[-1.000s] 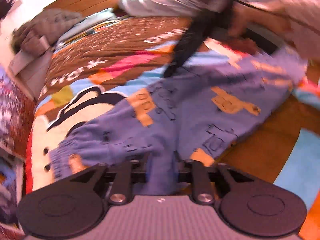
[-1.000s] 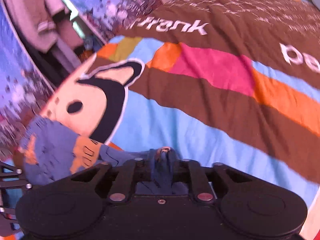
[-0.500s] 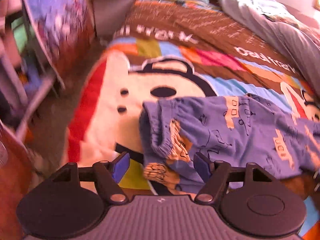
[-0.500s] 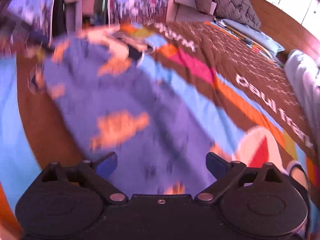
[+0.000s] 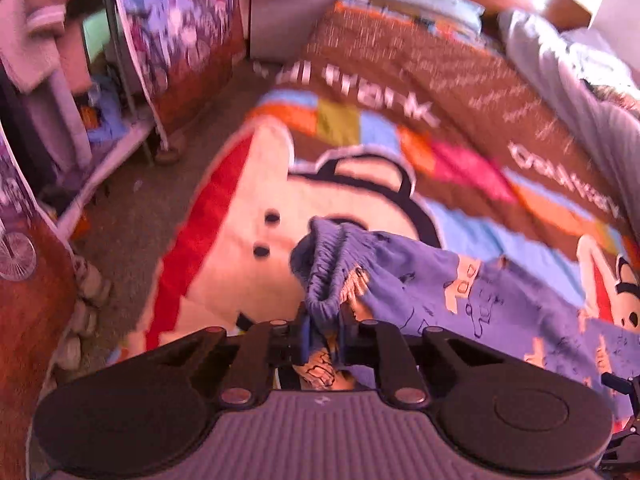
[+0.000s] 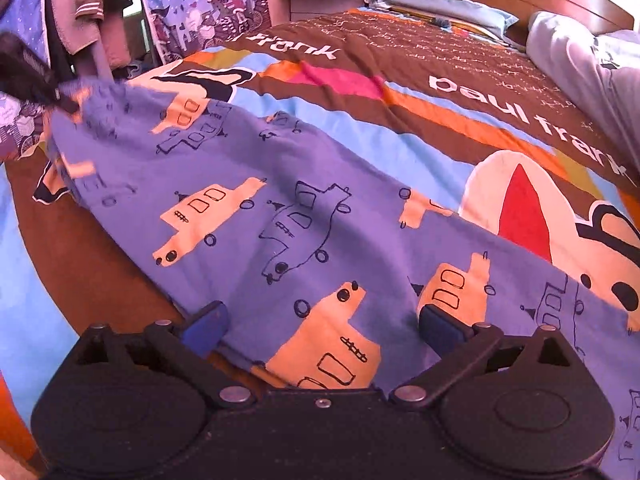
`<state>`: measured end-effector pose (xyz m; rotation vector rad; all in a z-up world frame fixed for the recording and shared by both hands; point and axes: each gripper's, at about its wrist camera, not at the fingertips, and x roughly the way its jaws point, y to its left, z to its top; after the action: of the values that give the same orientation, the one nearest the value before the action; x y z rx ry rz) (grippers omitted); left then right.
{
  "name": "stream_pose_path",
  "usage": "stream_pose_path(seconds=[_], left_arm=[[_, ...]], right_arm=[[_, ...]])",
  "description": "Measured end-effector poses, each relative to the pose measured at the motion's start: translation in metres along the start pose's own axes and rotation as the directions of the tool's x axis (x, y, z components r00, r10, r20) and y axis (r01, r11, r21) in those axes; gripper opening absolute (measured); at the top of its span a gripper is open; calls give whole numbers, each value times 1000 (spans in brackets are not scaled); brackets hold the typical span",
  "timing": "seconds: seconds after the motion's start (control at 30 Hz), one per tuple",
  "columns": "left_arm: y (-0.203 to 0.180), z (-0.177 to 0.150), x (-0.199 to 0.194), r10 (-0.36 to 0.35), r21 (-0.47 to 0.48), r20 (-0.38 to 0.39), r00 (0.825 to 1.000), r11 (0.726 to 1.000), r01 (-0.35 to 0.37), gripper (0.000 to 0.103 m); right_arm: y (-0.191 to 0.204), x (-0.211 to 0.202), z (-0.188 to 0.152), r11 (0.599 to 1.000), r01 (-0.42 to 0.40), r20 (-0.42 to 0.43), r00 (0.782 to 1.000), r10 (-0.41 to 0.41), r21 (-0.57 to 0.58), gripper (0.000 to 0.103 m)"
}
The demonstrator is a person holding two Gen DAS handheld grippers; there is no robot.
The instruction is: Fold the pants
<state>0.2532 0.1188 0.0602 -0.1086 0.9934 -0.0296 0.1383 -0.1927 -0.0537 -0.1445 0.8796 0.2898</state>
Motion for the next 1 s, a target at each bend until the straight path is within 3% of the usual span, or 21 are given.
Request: stream_pose_path(seconds=[0.07, 0.17, 0.23, 0.3, 0.37, 0.47, 0.53, 0.63, 0.77, 0.83, 0.87, 0.93, 1.0], left_arm=[[-1, -1, -3, 15, 32, 13, 1000, 999, -15, 14], [4, -7, 29, 67, 59, -74, 995, 996, -62, 16], [9, -16, 52, 123, 49, -109, 986, 992, -118, 24], [6, -24, 50, 158, 60, -68, 985, 986, -154, 47], [-4, -32, 40, 224, 132, 4, 975, 966, -223, 64], [-30, -39, 21, 295, 239, 116, 949, 919, -314, 72], [-51, -41, 7, 282, 263, 203, 938, 907, -330, 81], [-99, -47, 0, 180, 293, 290, 940, 918, -267, 92], [-181, -65, 14, 33, 400, 275, 961, 905, -146, 94], [-223, -77, 34, -19, 464, 228, 973, 881, -91, 94], [-241, -84, 45, -19, 498, 199, 980, 863, -84, 94], [-274, -100, 70, 35, 585, 155, 987, 802, -120, 94], [-288, -118, 84, 96, 646, 175, 980, 740, -187, 95]], right_arm=[[0, -3, -1, 1000, -1, 2, 1000, 1, -26, 102], [-5, -2, -2, 1000, -12, 5, 1000, 12, -21, 102], [-7, -1, -3, 1000, -19, 0, 1000, 19, -2, 102], [-7, -2, -3, 1000, -17, -2, 1000, 17, -10, 102], [-6, -8, -6, 999, -10, -6, 1000, 9, -46, 102], [-10, -24, -16, 992, 51, 5, 999, -51, -117, 102], [-18, -41, -23, 987, 117, 57, 992, -111, -114, 102], [-39, -62, -31, 985, 168, 136, 977, -163, -25, 102], [-74, -64, -38, 956, 180, 150, 964, -218, 230, 102], [-89, -60, -47, 936, 144, 145, 969, -199, 320, 102], [-97, -56, -50, 924, 146, 95, 977, -191, 353, 102], [-112, -51, -55, 914, 167, 4, 983, -181, 369, 102], [-123, -56, -61, 903, 233, -32, 971, -237, 362, 102]])
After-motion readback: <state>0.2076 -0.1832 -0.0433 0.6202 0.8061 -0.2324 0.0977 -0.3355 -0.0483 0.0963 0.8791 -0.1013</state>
